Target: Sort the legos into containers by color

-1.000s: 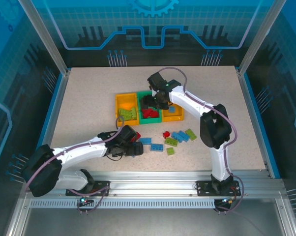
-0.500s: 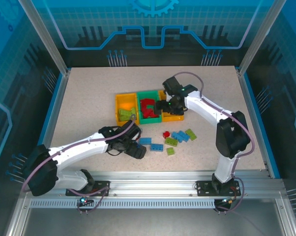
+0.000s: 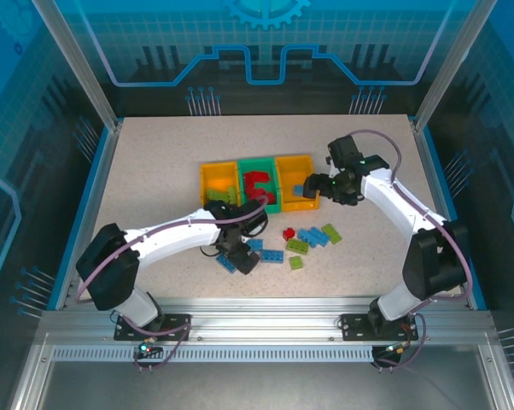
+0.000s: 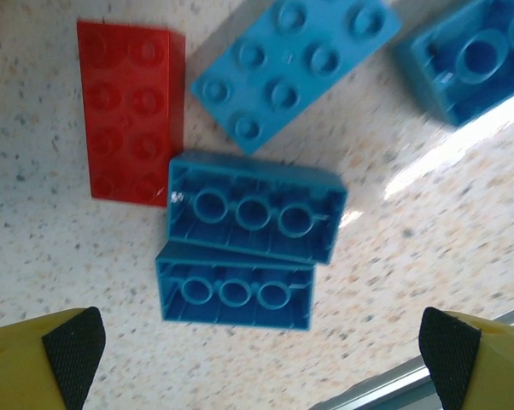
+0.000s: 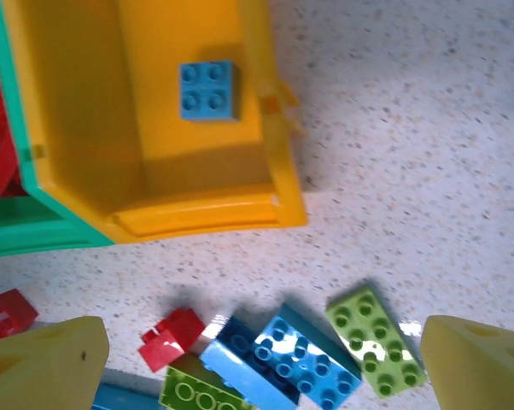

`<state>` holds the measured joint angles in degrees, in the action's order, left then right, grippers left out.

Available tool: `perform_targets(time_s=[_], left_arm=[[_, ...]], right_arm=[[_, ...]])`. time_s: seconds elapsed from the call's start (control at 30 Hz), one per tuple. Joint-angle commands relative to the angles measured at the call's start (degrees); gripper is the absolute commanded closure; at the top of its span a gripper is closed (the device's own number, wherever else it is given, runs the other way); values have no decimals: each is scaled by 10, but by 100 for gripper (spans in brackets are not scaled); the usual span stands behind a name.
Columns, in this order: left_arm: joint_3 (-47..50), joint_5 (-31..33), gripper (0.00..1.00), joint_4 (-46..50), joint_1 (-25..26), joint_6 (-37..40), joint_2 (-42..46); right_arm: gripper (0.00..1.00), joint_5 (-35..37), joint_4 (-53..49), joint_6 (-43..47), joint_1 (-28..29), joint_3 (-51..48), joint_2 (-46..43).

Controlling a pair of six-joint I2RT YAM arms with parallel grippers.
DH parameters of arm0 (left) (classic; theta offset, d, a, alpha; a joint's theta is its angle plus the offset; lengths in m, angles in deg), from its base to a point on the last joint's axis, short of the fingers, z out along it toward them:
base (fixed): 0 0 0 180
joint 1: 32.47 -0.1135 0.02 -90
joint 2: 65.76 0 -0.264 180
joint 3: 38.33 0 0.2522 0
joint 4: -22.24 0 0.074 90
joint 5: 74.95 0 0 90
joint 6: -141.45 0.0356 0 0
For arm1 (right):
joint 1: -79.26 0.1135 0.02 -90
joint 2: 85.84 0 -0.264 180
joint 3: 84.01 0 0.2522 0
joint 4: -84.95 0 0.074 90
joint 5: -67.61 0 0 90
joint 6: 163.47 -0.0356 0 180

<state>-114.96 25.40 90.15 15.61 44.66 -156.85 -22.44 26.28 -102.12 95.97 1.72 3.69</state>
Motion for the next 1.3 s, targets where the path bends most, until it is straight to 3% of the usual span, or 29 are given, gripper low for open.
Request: perform_targets(time_s=[0.0,0.13,0.4,0.57,1.07,1.17,1.27], left_arm=[[0,18,1,67,3,38,-20],[-1,38,1,68,2,54,-45],[-20,9,1,70,-9,76,-85],[-18,-40,5,14,-28,78,-90],[-21,-76,6,7,-38,84,-135],[-22,-74,9,7,-42,78,-137],[-24,-71,20,12,-46,75,-137]], right_arm=[[4,-7,8,12,-15,-20,-16],[4,-8,10,14,-18,-26,-18],[4,-13,14,13,-24,-26,-16],[3,-13,12,12,-24,-25,-18],[3,-13,6,24,-47,-27,-29],[2,-13,6,25,-50,-30,-31],[2,-14,8,25,-52,-34,-32]])
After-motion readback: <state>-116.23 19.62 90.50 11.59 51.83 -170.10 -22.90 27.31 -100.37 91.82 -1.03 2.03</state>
